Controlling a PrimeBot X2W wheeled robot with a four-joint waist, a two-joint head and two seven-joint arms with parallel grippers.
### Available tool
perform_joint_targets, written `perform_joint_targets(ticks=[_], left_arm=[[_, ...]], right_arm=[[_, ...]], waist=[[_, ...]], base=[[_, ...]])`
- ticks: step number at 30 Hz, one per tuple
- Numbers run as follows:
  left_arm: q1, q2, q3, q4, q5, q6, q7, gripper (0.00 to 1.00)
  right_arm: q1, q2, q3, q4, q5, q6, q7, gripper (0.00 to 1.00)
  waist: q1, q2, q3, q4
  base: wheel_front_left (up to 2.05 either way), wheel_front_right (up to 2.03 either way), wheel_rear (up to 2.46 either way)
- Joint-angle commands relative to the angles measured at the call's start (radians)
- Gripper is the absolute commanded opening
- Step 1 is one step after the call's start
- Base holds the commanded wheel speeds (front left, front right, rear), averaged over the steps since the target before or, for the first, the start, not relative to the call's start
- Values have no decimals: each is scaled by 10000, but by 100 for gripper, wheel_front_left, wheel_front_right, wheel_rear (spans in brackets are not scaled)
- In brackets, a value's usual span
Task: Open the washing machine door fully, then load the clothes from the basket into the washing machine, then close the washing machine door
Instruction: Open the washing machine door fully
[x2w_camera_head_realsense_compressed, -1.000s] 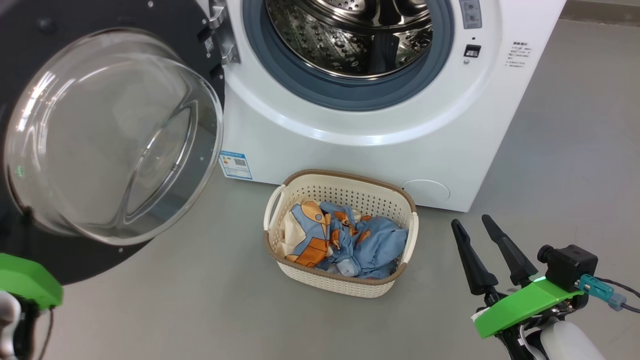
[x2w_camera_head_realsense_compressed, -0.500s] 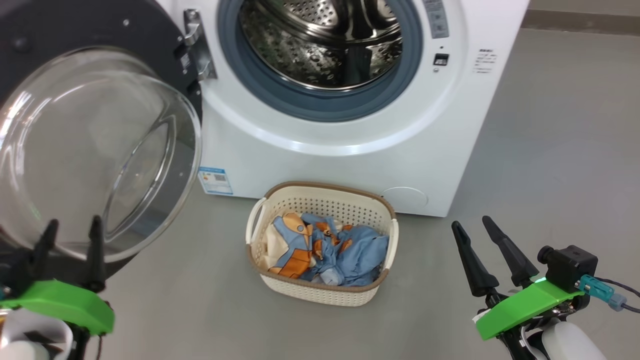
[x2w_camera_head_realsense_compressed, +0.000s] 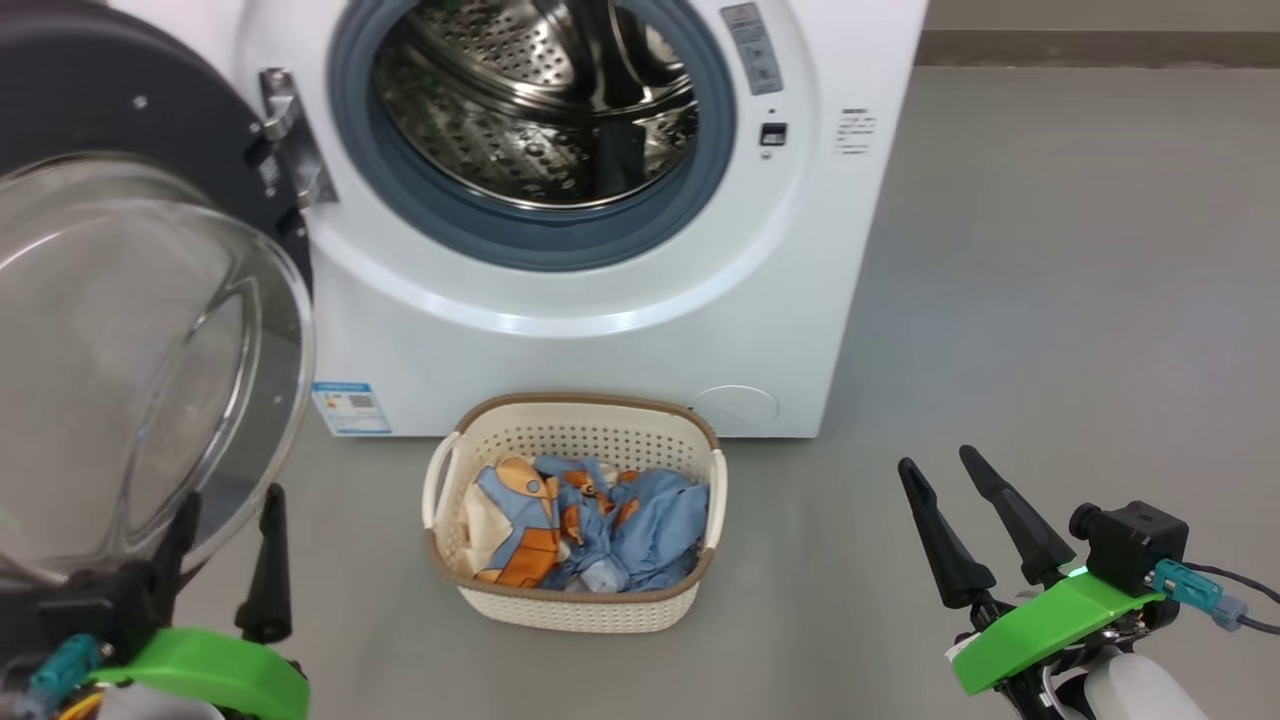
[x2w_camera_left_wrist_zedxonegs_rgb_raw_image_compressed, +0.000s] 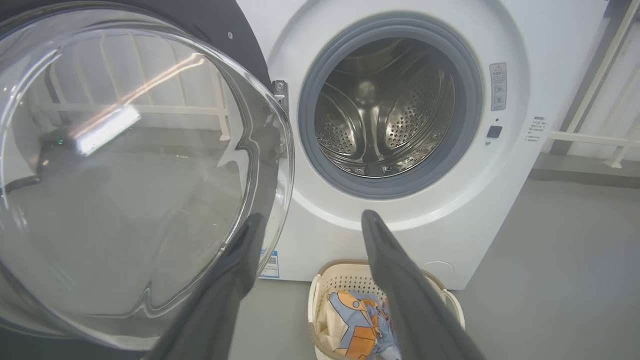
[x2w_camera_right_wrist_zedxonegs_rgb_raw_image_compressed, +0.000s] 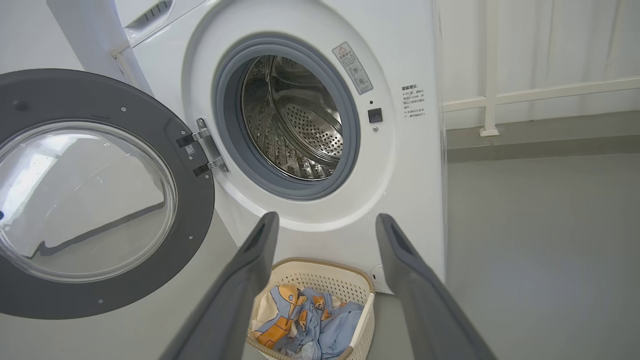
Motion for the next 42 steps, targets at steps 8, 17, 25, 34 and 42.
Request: perform_joint_targets(ticks=[8,17,25,34,42], left_arm=[[131,7,287,-553,127,221,-502,100],[531,-313,240,-976,-81,86,-801,100],[660,-490,295,-811,-50,38,-956,100],[591,-632,233,-575,69,-51,-1018,100],[575,-636,258,-586,159,-115,-1040,100]], right_arm=[[-149,-259,319,-325,-129,16,-120,100],[-181,-404,314,-313,-152,16,-120,100],[-143,-457,173,-337,-187,16,-120,100],[-75,-501,18,-373,-245,16,-120,100],[-63,-512,42,-361,-255,16,-120,100]], waist=[[0,0,-177,-783],[0,0,-261,-1267],[0,0,-233,-1360],[0,0,-248,-1254],[0,0,-286,-1203]], base=[[0,0,0],[0,0,0],[0,0,0],[0,0,0],[0,0,0]])
